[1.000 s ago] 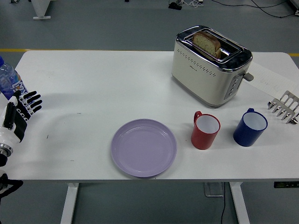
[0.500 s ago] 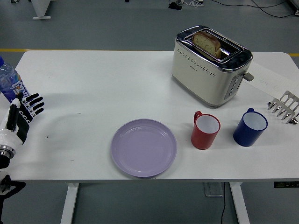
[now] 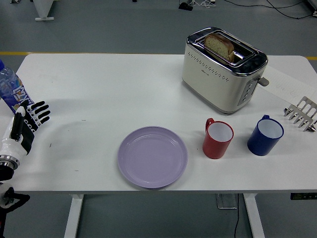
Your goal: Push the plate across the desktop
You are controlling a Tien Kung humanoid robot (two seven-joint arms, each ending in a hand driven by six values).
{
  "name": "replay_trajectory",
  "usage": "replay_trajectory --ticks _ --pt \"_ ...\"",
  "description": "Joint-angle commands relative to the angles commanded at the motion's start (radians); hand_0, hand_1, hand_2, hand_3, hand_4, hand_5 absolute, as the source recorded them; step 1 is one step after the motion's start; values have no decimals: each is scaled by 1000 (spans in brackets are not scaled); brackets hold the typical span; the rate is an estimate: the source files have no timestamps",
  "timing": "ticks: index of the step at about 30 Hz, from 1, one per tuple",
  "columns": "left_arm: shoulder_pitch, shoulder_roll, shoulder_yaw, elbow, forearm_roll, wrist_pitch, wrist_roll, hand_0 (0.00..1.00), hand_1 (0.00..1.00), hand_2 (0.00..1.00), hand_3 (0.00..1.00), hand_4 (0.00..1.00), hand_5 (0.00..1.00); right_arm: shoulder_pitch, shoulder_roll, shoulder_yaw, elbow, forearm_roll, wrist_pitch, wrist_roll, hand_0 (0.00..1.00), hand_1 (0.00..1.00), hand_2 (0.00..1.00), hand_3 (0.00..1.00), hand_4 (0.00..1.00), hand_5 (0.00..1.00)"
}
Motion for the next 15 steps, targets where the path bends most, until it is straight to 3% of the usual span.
replay_trajectory --ticks 15 --pt "-2 -1 -1 -2 4 0 0 799 771 759 687 572 998 2 0 -9 -2 12 5 3 569 476 624 637 412 599"
